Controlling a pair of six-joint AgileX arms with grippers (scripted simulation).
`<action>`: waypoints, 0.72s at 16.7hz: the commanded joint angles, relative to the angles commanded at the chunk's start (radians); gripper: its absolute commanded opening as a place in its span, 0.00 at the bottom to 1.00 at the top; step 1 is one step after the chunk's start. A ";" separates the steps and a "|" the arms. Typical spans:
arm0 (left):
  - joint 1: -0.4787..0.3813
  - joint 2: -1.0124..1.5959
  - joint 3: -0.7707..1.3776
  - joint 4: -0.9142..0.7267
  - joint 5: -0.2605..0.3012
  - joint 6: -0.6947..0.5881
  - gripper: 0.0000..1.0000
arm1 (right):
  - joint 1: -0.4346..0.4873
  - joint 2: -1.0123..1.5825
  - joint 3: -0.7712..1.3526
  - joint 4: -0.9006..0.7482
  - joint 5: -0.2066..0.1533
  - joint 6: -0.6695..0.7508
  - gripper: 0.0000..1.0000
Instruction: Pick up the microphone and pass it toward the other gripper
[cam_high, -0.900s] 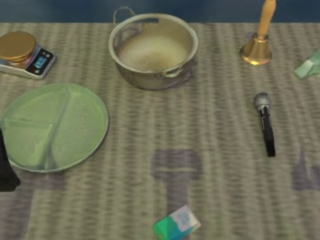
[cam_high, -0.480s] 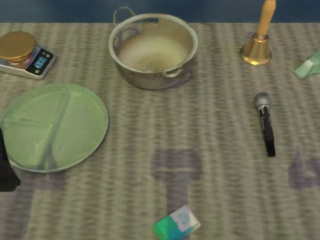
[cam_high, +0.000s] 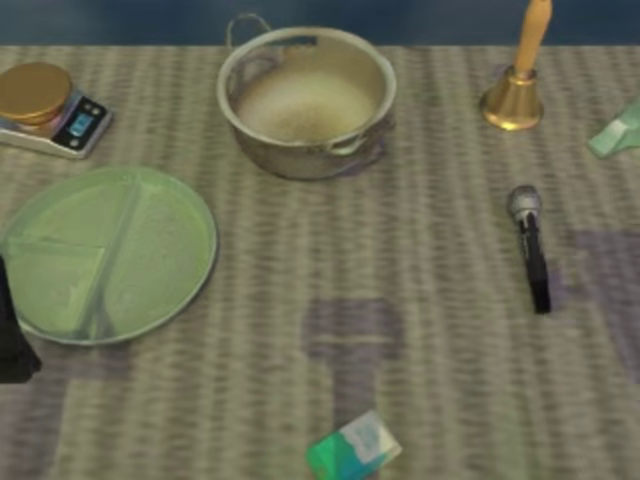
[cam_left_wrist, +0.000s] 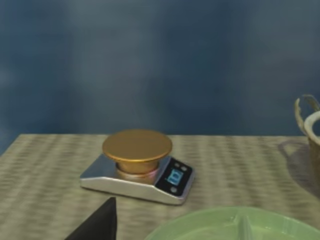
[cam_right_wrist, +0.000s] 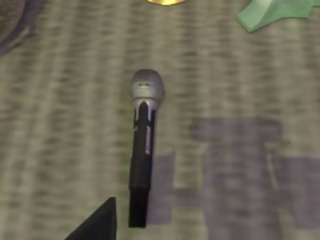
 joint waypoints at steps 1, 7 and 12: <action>0.000 0.000 0.000 0.000 0.000 0.000 1.00 | 0.014 0.110 0.082 -0.045 0.000 0.018 1.00; 0.000 0.000 0.000 0.000 0.000 0.000 1.00 | 0.096 0.715 0.542 -0.297 0.000 0.112 1.00; 0.000 0.000 0.000 0.000 0.000 0.000 1.00 | 0.143 1.044 0.784 -0.470 0.010 0.161 1.00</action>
